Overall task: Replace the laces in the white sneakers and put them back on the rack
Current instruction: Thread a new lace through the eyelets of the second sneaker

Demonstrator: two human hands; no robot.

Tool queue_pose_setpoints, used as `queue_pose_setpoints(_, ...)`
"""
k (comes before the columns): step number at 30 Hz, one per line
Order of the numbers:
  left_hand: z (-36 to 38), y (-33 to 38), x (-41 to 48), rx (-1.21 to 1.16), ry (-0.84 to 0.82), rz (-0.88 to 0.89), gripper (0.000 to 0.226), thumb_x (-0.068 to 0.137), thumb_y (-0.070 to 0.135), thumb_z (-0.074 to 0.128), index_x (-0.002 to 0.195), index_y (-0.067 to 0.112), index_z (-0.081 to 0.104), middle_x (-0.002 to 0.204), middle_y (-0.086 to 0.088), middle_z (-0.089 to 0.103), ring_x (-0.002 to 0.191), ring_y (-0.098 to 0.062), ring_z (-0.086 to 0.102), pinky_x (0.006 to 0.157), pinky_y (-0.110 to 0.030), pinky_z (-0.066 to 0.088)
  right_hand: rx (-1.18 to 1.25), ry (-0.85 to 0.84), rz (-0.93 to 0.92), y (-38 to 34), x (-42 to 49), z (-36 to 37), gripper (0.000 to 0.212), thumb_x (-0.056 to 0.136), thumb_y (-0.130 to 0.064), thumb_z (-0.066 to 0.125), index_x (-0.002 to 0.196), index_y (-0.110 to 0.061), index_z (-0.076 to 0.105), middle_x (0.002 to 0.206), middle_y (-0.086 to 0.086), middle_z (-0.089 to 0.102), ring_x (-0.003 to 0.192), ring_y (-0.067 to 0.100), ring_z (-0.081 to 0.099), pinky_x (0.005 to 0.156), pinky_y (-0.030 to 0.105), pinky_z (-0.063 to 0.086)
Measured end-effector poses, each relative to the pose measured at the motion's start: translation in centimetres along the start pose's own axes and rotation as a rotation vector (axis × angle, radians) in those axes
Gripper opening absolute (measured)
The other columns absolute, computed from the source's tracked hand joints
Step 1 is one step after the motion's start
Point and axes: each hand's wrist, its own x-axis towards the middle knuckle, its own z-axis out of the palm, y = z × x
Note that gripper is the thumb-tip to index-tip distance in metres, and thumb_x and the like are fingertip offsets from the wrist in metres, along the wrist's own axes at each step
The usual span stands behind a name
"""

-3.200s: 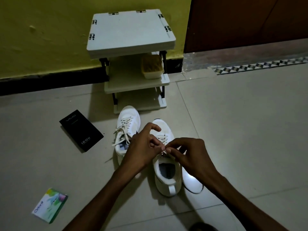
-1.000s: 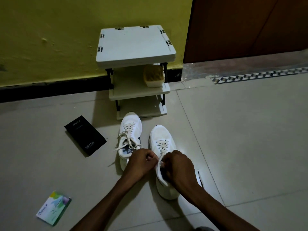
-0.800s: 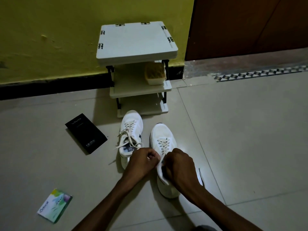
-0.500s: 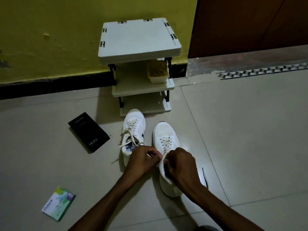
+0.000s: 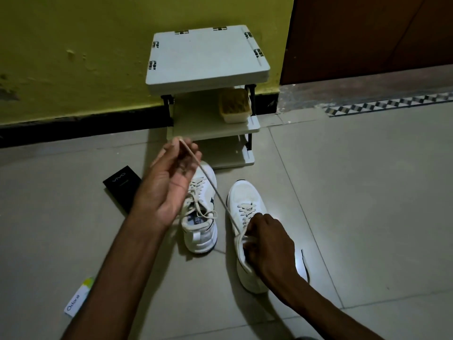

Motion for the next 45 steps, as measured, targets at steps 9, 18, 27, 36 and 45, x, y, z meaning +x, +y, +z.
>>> queue_pose_setpoints(9,-2.7,-8.0,-1.5,1.9,-0.302,-0.075,0.025,0.102,0.035,0.04,0.102,0.022,0.061,0.095,-0.004,0.07,0.085,-0.021,0.065,0.07,-0.03,0.047,0.102,0.084,0.177,0.4,-0.1,0.5,0.072,0.054,-0.03,0.085,0.108,-0.026,0.037,0.105,-0.005,0.044,0.088,0.018,0.051,0.06,0.033,0.049)
queue_pose_setpoints(18,-4.2,-9.3,-1.7,1.466,-0.366,-0.038,0.04,0.102,0.041,0.041,0.072,0.017,0.055,0.065,0.004,0.061,0.06,-0.008,0.056,0.058,-0.026,0.041,0.229,0.04,0.207,1.0,-0.2,1.0,0.081,0.055,-0.034,0.085,0.119,-0.028,0.036,0.105,-0.007,0.053,0.094,0.014,0.055,0.073,0.032,0.054)
queue_pose_setpoints(27,-4.6,-8.7,-1.3,1.366,-0.182,-0.024,0.034,0.104,0.031,0.04,0.08,0.021,0.062,0.049,0.012,0.047,0.048,-0.005,0.043,0.055,-0.026,0.033,0.204,-0.03,0.21,1.2,-0.1,0.5,0.08,0.058,-0.041,0.082,0.123,-0.026,0.038,0.107,-0.007,0.052,0.098,0.015,0.054,0.073,0.028,0.05)
queue_pose_setpoints(36,-4.4,-10.1,-2.3,1.598,-0.204,0.044,0.011,0.101,0.029,0.047,0.111,0.03,0.043,0.076,0.005,0.062,0.071,-0.011,0.059,0.065,-0.027,0.041,0.33,-0.181,0.349,2.9,-0.2,-2.8,0.04,0.078,-0.053,0.073,0.102,-0.025,0.057,0.091,-0.009,0.064,0.083,0.01,0.062,0.065,0.023,0.045)
queue_pose_setpoints(45,-3.0,-8.9,-3.5,1.397,-0.146,0.157,0.015,0.098,0.011,0.052,0.087,0.018,0.059,0.066,0.003,0.068,0.055,0.0,0.058,0.057,-0.013,0.044,0.236,-0.433,0.281,3.5,2.7,-6.7,0.019,0.087,-0.026,0.068,0.072,-0.015,0.074,0.07,-0.004,0.071,0.07,0.003,0.066,0.056,0.016,0.043)
